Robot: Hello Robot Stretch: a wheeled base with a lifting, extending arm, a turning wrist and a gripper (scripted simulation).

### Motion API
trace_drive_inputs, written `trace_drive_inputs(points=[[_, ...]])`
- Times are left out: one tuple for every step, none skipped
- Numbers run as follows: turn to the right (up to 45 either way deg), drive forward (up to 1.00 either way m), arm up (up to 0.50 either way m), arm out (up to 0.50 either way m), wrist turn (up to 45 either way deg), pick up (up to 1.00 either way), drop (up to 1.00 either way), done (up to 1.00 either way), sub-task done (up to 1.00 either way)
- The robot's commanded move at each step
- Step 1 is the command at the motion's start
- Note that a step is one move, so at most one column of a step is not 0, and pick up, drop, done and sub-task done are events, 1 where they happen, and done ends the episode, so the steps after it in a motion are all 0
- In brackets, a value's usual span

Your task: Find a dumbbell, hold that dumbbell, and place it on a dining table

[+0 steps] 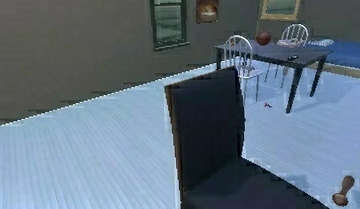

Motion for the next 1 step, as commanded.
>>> trace_drive_inputs(points=[[0.0,0.00,0.00,0.00,45.0,0.00,0.00,0.00,0.00]])
